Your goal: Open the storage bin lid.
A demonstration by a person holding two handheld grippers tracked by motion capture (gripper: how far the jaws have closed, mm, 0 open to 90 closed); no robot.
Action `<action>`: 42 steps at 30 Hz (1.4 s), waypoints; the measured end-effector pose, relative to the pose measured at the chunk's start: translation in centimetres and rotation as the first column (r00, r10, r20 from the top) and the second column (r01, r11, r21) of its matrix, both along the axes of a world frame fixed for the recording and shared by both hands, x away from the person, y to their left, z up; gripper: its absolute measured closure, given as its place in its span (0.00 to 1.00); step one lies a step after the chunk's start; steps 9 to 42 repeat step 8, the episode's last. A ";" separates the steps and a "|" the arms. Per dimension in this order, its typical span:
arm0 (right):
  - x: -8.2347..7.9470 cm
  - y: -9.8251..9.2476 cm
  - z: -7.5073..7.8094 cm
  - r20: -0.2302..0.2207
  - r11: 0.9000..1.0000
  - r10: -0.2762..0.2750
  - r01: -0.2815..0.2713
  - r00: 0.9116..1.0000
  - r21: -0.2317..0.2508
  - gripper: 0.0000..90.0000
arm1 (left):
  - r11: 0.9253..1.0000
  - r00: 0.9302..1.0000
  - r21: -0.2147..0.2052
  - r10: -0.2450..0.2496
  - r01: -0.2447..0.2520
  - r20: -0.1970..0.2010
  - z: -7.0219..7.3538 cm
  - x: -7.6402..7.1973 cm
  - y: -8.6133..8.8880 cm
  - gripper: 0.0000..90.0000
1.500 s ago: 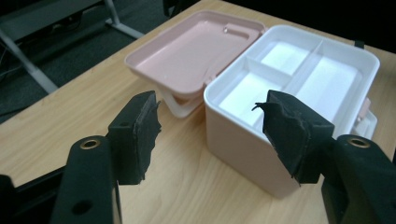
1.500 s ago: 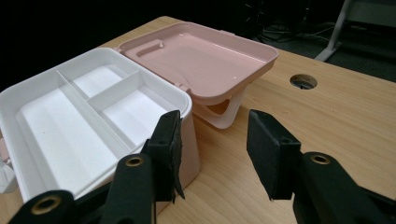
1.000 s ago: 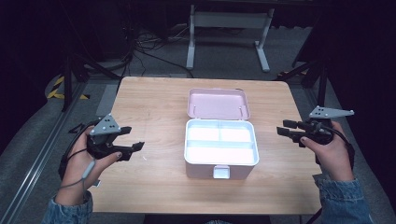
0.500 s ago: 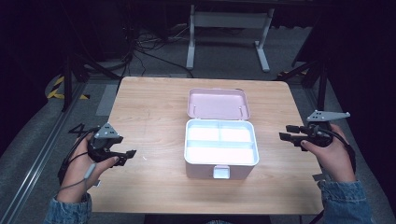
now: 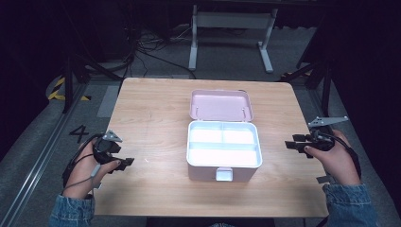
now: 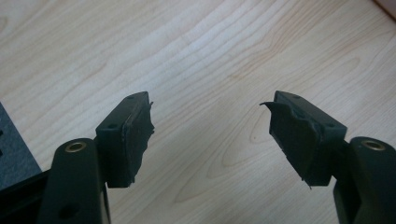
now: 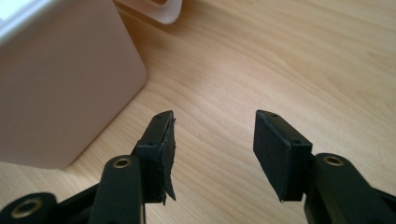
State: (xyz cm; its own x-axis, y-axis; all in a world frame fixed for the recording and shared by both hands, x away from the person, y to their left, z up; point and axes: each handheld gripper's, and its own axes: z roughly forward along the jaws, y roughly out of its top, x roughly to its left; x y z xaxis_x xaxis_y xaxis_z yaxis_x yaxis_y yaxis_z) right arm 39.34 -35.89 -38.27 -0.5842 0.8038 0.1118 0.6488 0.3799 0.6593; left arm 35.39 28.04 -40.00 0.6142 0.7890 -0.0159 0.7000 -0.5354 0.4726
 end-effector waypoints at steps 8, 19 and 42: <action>0.3 -0.2 -0.6 -0.022 1.000 -0.028 0.028 0.999 0.009 0.53 | 1.000 0.999 0.025 0.012 -0.011 -0.040 -0.4 -0.1 -0.2 0.33; 0.3 -0.2 -0.6 -0.022 1.000 -0.028 0.028 0.999 0.009 0.53 | 1.000 0.999 0.025 0.012 -0.011 -0.040 -0.4 -0.1 -0.2 0.33; 0.3 -0.2 -0.6 -0.022 1.000 -0.028 0.028 0.999 0.009 0.53 | 1.000 0.999 0.025 0.012 -0.011 -0.040 -0.4 -0.1 -0.2 0.33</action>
